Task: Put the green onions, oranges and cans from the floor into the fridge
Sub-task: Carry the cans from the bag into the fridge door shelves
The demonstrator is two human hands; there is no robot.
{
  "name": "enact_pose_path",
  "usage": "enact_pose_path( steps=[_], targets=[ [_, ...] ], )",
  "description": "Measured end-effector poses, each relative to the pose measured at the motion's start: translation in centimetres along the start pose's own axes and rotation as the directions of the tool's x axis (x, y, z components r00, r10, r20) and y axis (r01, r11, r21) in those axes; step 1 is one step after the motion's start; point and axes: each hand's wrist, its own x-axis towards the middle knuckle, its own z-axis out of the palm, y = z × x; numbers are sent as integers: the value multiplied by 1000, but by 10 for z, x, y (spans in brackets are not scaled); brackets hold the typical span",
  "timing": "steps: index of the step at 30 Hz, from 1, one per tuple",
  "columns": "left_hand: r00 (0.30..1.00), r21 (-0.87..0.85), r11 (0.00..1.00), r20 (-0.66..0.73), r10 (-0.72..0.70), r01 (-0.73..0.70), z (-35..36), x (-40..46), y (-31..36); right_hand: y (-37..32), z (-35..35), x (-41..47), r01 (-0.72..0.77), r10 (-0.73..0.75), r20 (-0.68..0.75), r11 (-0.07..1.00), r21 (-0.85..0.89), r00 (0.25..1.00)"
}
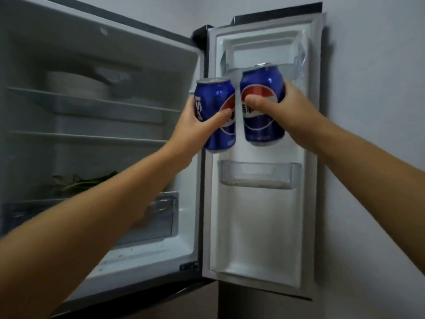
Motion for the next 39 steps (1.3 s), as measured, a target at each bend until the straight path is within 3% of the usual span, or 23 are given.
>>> enact_pose_path(
  steps=[5, 9, 12, 18, 27, 32, 39],
  targets=[
    [998, 25, 998, -2, -56, 56, 35, 52, -36, 52, -9, 20, -113, 107, -168, 993, -27, 980],
    [986, 69, 984, 6, -166, 166, 47, 53, -73, 89, -9, 4, -245, 214, -215, 961, -128, 953],
    [984, 146, 976, 52, -172, 163, 52, 45, -84, 99, -8, -4, -289, 245, -251, 945, -153, 936],
    [976, 219, 959, 85, -201, 178, 58, 33, -84, 99, -6, -13, -307, 232, -252, 898, -314, 939],
    [978, 282, 956, 160, -136, 86, 55, 11, -81, 99, 2, -37, -304, 201, -304, 889, -341, 931],
    [969, 365, 920, 135, -205, 144, 53, 9, -83, 100, 11, -63, -251, 129, -335, 900, -355, 934],
    [956, 401, 894, 120, -268, 200, 54, 6, -72, 89, 10, -90, -269, 141, -318, 873, -406, 938]
  ],
)
